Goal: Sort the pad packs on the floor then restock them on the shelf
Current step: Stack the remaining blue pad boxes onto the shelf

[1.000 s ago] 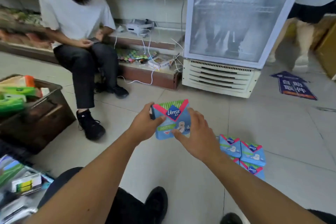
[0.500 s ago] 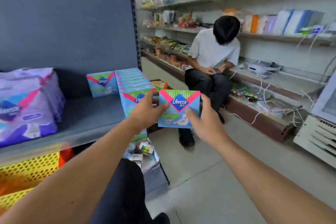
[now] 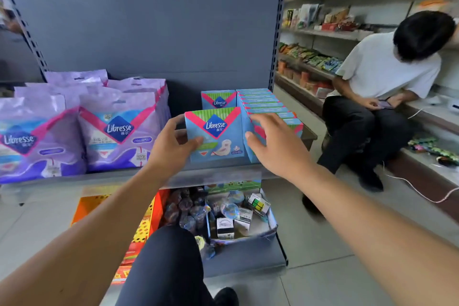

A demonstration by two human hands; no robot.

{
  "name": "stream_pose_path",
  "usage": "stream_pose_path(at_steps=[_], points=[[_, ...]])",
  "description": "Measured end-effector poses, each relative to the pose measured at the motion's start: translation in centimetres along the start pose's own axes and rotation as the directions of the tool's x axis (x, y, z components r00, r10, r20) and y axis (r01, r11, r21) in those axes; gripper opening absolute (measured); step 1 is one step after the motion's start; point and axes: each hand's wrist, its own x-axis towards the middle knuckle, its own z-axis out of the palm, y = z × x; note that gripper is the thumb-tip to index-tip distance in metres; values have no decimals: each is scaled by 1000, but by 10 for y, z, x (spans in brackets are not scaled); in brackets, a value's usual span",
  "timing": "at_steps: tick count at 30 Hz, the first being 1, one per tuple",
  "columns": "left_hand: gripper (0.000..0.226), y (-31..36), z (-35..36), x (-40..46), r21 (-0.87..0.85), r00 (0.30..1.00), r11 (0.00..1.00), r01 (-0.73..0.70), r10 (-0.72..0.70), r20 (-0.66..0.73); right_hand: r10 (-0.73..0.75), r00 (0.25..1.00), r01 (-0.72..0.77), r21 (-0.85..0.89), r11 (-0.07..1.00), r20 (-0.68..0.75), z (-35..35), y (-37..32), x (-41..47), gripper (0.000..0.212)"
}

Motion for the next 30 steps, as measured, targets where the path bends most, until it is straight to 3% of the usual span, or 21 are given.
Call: stream_pose_path(at_steps=[5,9,19,30], points=[[52,-19,2,25,164,991,986,35,-14,-129,-110,993,116,-228,967,40,-4,-2,38,45],[51,-33,15,54,281,989,958,55,-14,-148,-88,989,122,-327,937,117,0,2,73,44],[51,-57,47,148,336,988,937,94,-47,-145,62,962,17,-283,959,265,31,31,155,48],[56,-69,72,191,341,985,937,70,-12,-171,106,981,-67,-236,970,160,36,62,190,43]])
